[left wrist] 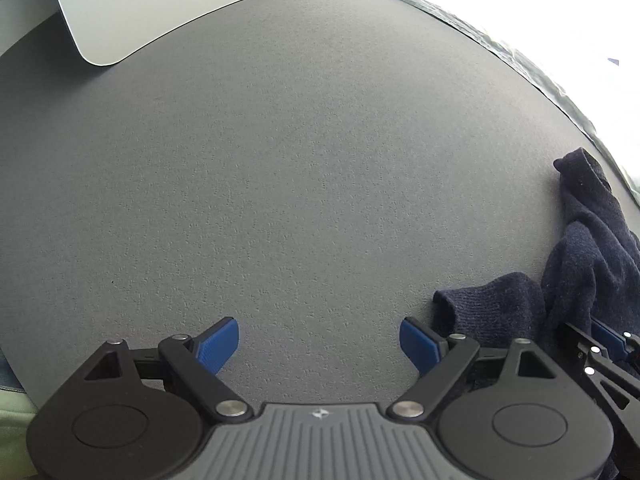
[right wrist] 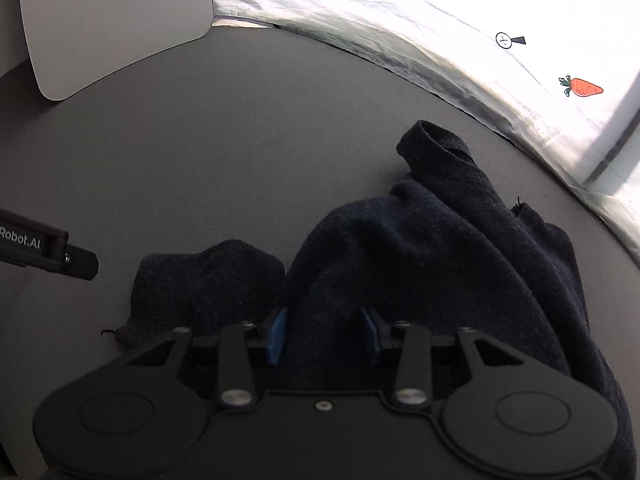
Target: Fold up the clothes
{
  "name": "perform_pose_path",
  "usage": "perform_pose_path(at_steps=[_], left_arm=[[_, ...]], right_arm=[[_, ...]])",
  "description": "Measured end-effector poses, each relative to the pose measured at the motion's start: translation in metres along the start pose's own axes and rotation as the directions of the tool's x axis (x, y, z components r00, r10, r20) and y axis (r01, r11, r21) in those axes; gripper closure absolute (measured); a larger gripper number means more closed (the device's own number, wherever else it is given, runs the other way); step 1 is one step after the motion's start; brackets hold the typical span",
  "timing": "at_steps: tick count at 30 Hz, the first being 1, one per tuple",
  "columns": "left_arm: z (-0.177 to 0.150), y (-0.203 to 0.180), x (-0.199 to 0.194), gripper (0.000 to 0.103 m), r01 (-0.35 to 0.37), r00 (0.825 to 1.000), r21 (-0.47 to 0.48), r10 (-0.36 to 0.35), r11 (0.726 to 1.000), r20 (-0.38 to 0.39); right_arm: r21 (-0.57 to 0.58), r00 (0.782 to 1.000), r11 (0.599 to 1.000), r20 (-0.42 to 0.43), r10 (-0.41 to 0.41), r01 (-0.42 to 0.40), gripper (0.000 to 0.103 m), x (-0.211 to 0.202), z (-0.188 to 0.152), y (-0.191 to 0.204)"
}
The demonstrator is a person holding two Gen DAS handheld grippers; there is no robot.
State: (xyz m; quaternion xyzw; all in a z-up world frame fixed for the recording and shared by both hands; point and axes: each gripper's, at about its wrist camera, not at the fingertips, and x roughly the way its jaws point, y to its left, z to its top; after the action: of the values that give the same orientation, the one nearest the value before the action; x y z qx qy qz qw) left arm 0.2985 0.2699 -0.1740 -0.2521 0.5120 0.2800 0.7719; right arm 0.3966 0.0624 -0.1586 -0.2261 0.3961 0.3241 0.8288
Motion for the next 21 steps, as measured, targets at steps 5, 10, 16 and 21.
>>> perform_pose_path(at_steps=[5, 10, 16, 21], left_arm=[[0.003, -0.01, -0.007, 0.015, -0.005, 1.0, 0.012, 0.005, 1.0, 0.02], [-0.008, -0.041, -0.022, 0.015, 0.027, 0.998, 0.058, -0.03, 0.998, 0.052], [-0.036, -0.077, -0.03, 0.015, 0.071, 0.996, 0.098, -0.076, 0.993, 0.049], [-0.06, -0.105, -0.026, 0.015, 0.088, 0.996, 0.128, -0.09, 0.988, 0.01]], right_arm=[[0.132, 0.98, 0.986, 0.16, -0.12, 0.099, 0.097, -0.056, -0.006, -0.048], [0.322, 0.868, 0.869, 0.204, -0.452, 0.377, 0.098, -0.119, -0.043, -0.158], [0.353, 0.605, 0.534, -0.125, -0.787, 0.768, 0.096, -0.144, -0.14, -0.294], [0.373, 0.581, 0.484, -0.213, -0.786, 0.792, 0.067, -0.151, -0.181, -0.309]])
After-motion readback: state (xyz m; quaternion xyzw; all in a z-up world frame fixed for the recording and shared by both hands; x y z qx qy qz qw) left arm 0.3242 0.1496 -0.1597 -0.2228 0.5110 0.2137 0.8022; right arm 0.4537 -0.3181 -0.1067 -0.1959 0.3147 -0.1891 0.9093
